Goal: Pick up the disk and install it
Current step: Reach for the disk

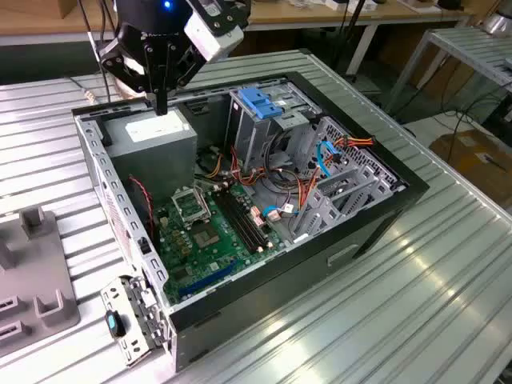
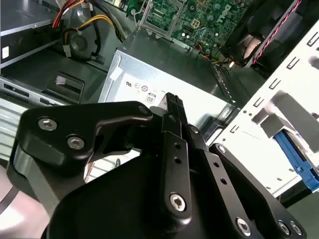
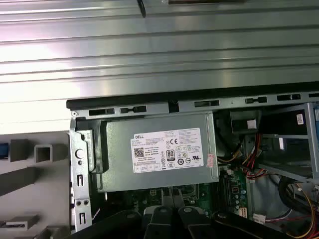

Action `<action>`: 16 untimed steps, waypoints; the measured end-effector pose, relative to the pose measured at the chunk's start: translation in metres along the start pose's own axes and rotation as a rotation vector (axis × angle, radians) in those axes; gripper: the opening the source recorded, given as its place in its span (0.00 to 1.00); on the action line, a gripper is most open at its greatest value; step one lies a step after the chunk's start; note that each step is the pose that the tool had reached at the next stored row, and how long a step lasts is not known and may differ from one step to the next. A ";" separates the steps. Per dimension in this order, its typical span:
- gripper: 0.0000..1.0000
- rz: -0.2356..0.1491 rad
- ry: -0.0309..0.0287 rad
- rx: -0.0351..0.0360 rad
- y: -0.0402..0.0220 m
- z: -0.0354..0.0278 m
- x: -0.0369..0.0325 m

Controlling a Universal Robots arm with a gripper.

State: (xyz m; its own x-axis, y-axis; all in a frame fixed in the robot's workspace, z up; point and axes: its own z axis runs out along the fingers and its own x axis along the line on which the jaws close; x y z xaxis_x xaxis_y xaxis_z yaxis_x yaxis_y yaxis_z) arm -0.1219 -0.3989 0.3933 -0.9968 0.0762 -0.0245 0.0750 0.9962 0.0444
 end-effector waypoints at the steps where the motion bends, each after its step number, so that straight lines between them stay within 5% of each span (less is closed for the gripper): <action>1: 0.11 0.000 0.0000 0.0000 0.0000 0.0000 0.0000; 16: 0.11 0.000 0.0000 0.0000 -0.0004 -0.0002 0.0056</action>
State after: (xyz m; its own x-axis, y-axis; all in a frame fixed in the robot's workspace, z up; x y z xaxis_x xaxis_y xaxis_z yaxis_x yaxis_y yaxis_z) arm -0.1275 -0.3989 0.3933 -0.9968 0.0762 -0.0244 0.0751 0.9962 0.0443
